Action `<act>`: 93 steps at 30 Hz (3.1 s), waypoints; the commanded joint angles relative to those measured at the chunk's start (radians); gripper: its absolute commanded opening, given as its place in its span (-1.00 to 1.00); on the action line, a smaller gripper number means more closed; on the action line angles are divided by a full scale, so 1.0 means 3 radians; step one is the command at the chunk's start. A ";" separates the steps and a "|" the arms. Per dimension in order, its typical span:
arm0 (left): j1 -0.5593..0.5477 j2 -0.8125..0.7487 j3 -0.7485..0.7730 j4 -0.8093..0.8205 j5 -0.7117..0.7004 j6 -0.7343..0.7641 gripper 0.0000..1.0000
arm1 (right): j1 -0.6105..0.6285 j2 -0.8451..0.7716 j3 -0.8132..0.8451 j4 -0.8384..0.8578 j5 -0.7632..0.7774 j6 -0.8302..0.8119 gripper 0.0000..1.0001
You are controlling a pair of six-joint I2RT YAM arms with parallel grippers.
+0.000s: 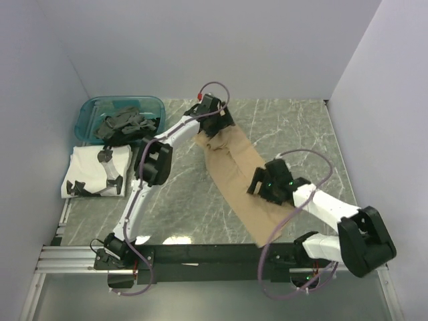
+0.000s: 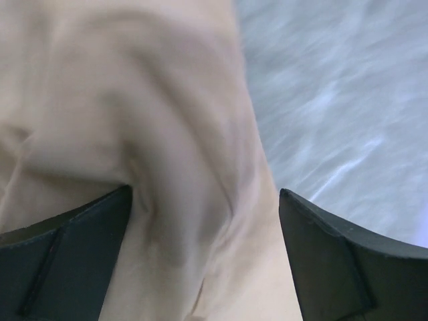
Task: Fold and stack the t-shirts
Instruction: Fold the tshirt
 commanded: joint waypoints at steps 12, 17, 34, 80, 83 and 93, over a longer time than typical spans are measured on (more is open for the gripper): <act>-0.0025 0.0926 0.0442 0.1962 0.0951 -0.1007 0.99 | 0.1831 0.0096 0.0156 -0.0136 -0.0454 0.0279 0.91; -0.0015 0.1110 0.0585 0.2070 0.0772 -0.1023 0.99 | 0.1877 0.0112 0.0284 -0.0232 -0.0261 0.0249 0.91; -0.0051 0.0053 0.0825 0.1523 -0.0440 -0.0083 0.99 | 0.1872 -0.0945 0.0657 -0.1004 0.1207 0.0125 1.00; -0.0940 -0.5097 -0.5443 0.0480 -0.0573 -0.0921 0.99 | 0.2757 0.0439 0.0626 -0.0672 0.0384 -0.0442 0.01; -0.0946 -0.5061 -0.5423 0.0439 -0.0608 -0.0926 0.99 | 0.2767 0.0485 0.0627 -0.0718 0.0410 -0.0411 -0.21; -0.0940 -0.5041 -0.5402 0.0408 -0.0603 -0.0906 0.99 | 0.2859 0.0542 0.0647 -0.0759 0.0313 -0.0355 -0.19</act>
